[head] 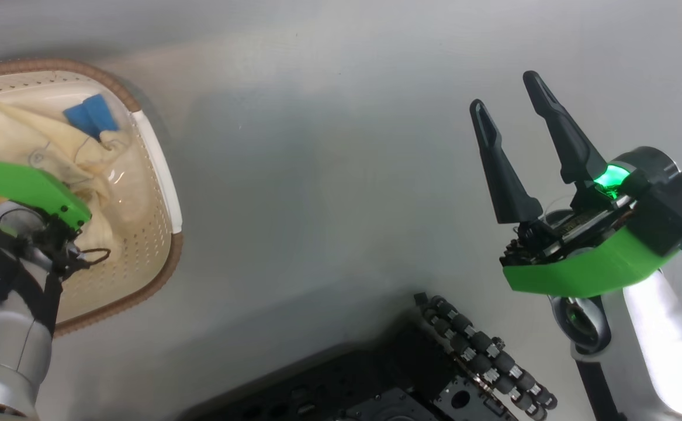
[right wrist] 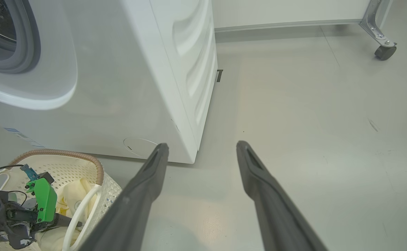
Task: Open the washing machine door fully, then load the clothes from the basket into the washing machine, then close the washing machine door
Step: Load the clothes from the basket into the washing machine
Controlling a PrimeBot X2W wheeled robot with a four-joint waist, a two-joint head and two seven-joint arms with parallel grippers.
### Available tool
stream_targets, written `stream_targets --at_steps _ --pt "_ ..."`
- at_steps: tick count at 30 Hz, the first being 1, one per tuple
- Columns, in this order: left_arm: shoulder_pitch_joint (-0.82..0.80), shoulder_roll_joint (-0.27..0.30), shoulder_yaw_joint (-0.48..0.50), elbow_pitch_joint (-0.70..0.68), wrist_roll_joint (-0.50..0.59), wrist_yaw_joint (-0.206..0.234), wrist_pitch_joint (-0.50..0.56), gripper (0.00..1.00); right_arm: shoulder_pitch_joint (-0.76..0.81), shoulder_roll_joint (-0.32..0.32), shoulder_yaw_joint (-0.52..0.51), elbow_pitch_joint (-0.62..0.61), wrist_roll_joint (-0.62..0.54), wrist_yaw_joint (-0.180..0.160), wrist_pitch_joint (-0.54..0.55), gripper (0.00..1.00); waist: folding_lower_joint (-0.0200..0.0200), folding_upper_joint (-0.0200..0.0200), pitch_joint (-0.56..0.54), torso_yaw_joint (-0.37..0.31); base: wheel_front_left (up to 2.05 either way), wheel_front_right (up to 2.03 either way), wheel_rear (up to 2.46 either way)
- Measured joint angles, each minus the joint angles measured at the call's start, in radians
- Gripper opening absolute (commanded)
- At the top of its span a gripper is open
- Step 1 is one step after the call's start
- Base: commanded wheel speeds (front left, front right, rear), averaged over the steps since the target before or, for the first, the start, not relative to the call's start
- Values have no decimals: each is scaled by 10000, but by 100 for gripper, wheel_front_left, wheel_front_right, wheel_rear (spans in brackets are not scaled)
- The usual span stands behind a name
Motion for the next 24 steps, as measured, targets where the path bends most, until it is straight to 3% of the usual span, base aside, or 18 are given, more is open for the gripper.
stream_targets --at_steps 1,9,24 --pt "16 -13 0 23 -2 19 -27 0 1 -2 2 -12 17 0 -2 100 -2 1 -21 -19 0 0 0" --pt "15 -111 -58 105 2 167 -589 0 5 -27 -52 -19 27 0 -2 100 -1 0 -202 23 0 0 0" --pt "379 -316 -775 100 740 -368 -3076 0 -1 -180 -711 -4 8 0 6 100 -2 1 -1210 798 0 0 0"
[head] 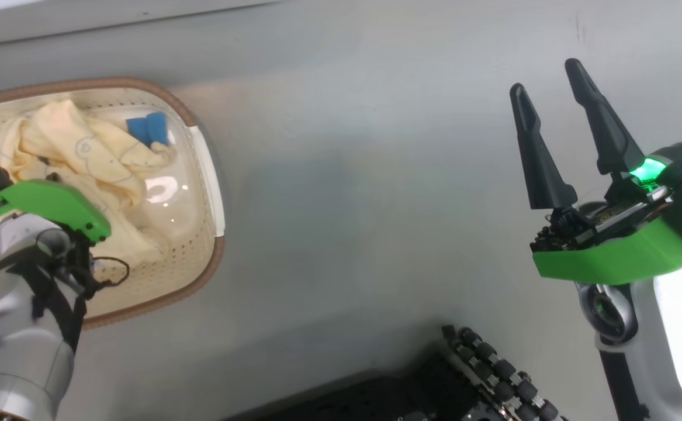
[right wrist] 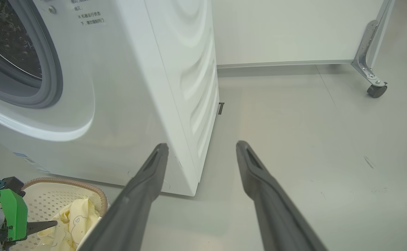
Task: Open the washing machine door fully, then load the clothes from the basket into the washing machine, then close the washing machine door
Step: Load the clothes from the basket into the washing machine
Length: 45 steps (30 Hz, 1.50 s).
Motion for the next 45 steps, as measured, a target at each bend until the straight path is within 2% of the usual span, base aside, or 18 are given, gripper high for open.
stream_targets --at_steps 4,9,11,16,22,34,41,45 --pt "215 -117 -107 -104 209 -82 -802 0 10 -54 -186 10 -29 0 23 100 0 0 -435 222 0 0 0" --pt "525 -128 -188 -704 596 -153 -1139 0 106 -150 -372 25 -136 0 52 100 0 0 -1064 450 0 0 0" --pt "786 -94 -84 -1354 844 44 -1137 0 235 -173 -416 36 -186 0 113 100 0 0 -1335 533 0 0 0" --pt "1806 2 675 -3896 1983 892 -1139 0 551 -198 -550 134 -268 0 222 100 0 0 -2053 771 0 0 0" --pt "3650 -12 1530 -6420 3333 1563 -1139 0 895 -257 -589 236 -437 0 476 100 -1 0 -2945 1025 0 0 0" --pt "5718 -148 2144 -9739 4972 2230 -1156 0 1437 -364 -938 307 -652 0 648 100 0 1 -4380 1436 0 0 0" --pt "6590 -127 2127 -11056 5538 2650 -1170 0 1678 -314 -1034 347 -777 0 732 100 -1 1 -5152 1668 0 0 0" --pt "6988 -46 2067 -11706 5701 2673 -1120 0 1840 -169 -1214 368 -821 0 750 100 -1 0 -5532 1769 0 0 0"
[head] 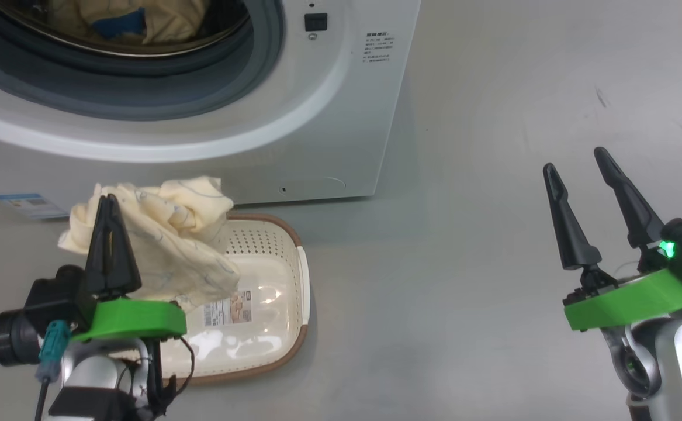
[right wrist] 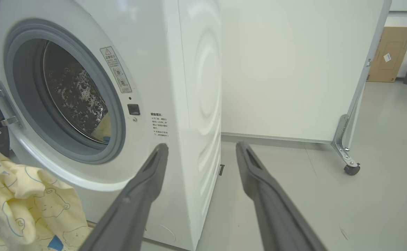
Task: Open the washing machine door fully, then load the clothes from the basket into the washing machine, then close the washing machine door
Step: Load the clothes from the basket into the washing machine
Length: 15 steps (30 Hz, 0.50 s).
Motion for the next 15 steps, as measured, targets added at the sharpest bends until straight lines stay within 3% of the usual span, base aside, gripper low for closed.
stream_targets --at_steps 15 --pt "1515 370 -205 -1864 261 71 830 0 1110 322 -399 -366 -150 0 395 100 0 0 -1152 234 0 0 0"
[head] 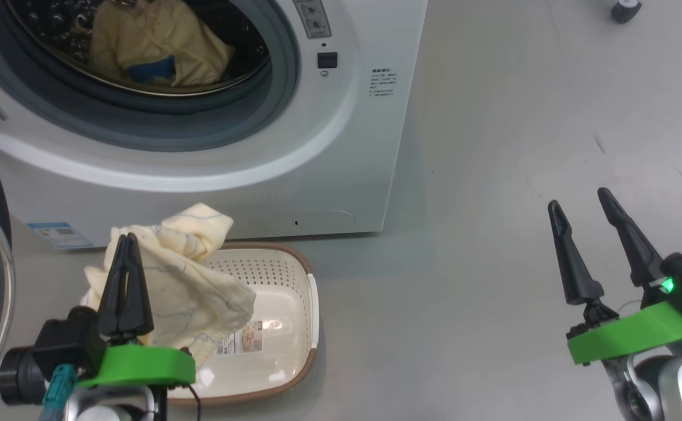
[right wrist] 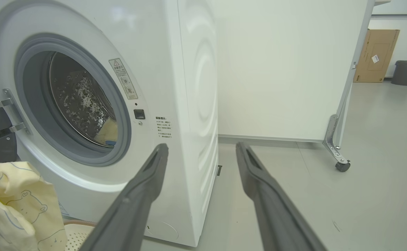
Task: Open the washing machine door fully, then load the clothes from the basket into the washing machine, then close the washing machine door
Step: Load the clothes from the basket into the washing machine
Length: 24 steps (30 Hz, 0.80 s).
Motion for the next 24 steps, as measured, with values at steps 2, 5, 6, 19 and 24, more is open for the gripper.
stream_targets --at_steps 2,5,6,19,24 --pt "188 29 -10 -138 0 0 61 0 165 25 -58 -111 0 0 92 100 0 0 -130 29 0 0 0" --pt "402 52 -17 -255 0 2 123 0 344 58 -102 -224 -65 0 205 100 0 0 -298 77 0 0 0" --pt "445 58 -25 -305 0 2 150 0 388 63 -111 -251 -84 0 213 100 0 0 -331 94 0 0 0" --pt "775 98 -178 -493 -4 6 238 0 632 115 -94 -391 -84 0 512 100 2 0 -527 181 0 0 0" --pt "773 96 -236 -491 -4 8 236 0 633 121 -69 -391 -86 0 514 100 1 0 -515 193 0 0 0"
